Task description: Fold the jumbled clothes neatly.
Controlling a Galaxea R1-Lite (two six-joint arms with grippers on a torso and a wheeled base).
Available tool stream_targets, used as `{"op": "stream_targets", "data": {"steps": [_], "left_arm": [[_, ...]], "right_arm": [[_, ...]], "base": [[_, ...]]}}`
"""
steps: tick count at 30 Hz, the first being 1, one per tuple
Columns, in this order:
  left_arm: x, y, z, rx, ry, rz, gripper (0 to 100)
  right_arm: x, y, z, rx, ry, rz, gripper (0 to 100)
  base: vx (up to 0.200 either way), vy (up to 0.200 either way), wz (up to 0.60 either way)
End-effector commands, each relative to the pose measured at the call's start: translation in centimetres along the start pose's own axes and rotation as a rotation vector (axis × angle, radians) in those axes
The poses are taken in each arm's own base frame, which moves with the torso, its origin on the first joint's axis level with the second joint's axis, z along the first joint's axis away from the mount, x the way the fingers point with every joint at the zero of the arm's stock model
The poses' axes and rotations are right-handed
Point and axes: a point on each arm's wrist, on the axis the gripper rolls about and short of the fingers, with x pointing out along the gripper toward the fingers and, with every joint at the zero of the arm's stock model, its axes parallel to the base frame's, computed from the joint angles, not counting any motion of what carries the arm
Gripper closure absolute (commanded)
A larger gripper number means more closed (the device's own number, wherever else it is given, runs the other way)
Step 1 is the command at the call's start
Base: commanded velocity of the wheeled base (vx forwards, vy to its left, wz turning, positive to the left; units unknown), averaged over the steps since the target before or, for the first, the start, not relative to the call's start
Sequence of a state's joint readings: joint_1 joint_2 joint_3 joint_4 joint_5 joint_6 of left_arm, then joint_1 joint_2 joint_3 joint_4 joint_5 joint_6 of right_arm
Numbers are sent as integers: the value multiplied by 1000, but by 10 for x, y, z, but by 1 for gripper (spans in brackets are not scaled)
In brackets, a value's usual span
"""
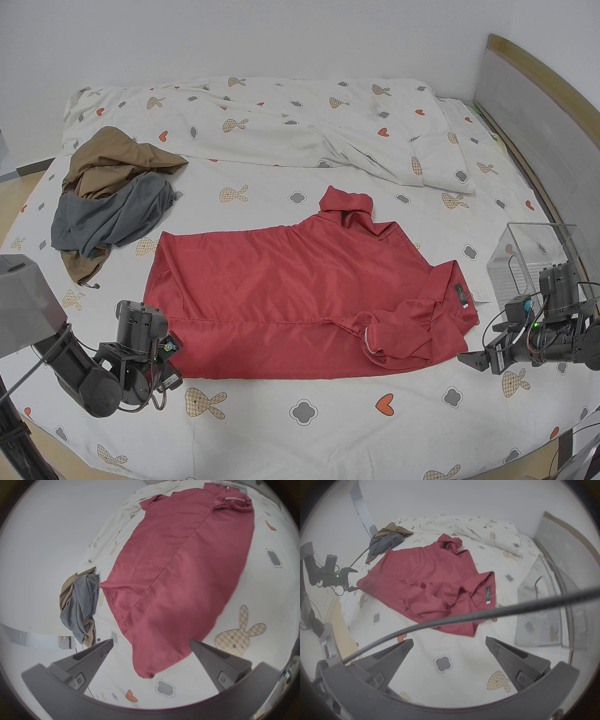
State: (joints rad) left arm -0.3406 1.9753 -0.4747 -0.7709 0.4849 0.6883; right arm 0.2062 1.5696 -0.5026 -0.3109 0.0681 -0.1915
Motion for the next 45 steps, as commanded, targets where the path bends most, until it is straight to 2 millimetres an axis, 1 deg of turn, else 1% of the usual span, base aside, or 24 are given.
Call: {"op": "stream_targets", "data": {"steps": [1,8,11,15,19,25,28,34,39,40,45], "left_arm": [[21,-6,1,16,38,-9,0],[23,-8,1,20,45,-15,0],[14,-6,1,17,26,-9,0],[-1,-5,0,23,4,-8,0],[-4,-8,-4,32,12,-18,0],[4,-18,-10,48,46,-45,0],[5,-20,-10,54,48,-50,0],[7,-19,-7,55,43,-41,0],[12,-17,-3,47,43,-32,0],[19,-16,-2,41,52,-29,0],[31,-17,-5,35,78,-30,0]], "right_arm": [[-3,0,11,-10,-39,-13,0],[-2,-1,13,-10,-43,-15,0],[4,0,10,-9,-19,-10,0],[5,0,8,-6,-9,-7,0],[7,0,9,-6,-5,-5,0],[8,1,6,-4,7,-1,0],[8,2,6,-4,9,-1,0],[8,2,7,-5,2,-1,0],[6,2,8,-8,-4,1,0],[5,3,8,-9,-6,1,0],[5,3,7,-8,-7,0,0]], "base": [[0,0,0],[0,0,0],[0,0,0],[0,0,0],[0,0,0],[0,0,0],[0,0,0],[0,0,0],[0,0,0],[0,0,0],[0,0,0]]}}
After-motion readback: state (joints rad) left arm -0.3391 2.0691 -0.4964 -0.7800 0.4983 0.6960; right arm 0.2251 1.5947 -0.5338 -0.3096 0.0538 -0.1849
